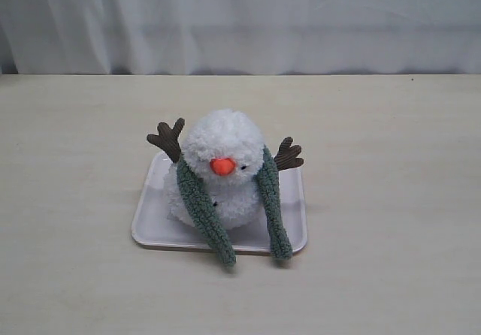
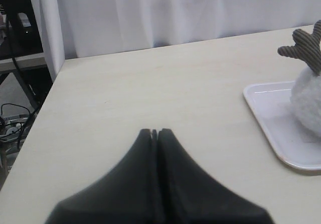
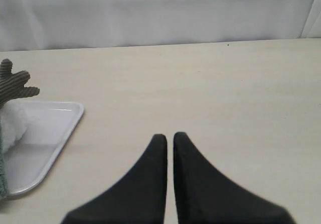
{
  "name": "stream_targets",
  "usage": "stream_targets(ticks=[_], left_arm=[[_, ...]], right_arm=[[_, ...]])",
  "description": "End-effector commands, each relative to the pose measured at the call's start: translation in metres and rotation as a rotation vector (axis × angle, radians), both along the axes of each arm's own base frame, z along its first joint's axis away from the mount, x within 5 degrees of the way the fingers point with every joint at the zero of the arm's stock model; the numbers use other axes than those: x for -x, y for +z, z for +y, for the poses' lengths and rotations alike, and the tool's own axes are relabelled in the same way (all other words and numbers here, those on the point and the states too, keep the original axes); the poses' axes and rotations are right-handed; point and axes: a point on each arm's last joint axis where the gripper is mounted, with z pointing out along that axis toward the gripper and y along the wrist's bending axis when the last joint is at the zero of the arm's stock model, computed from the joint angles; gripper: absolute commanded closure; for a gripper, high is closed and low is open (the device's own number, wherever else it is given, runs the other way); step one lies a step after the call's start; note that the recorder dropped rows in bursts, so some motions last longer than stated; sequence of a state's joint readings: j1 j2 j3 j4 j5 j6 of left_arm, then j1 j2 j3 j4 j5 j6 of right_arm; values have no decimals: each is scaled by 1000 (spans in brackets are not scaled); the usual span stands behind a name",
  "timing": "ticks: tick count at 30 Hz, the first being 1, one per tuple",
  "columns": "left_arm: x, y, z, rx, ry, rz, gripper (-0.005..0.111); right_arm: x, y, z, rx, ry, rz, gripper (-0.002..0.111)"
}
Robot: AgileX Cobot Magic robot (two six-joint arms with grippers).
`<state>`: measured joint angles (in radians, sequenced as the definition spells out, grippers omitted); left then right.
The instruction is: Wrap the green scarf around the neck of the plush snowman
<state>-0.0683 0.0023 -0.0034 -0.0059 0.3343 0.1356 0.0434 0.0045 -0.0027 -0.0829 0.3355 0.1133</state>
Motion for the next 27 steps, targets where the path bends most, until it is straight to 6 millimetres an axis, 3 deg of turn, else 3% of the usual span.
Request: stream_targets(ticks=[1, 27], left_arm=[[0, 0, 0, 5, 3, -10, 107], [0, 0, 0, 5, 3, -10, 107]], right_arm=[[0, -1, 0, 8, -5, 4, 104], [0, -2, 0, 26, -1, 8, 104]])
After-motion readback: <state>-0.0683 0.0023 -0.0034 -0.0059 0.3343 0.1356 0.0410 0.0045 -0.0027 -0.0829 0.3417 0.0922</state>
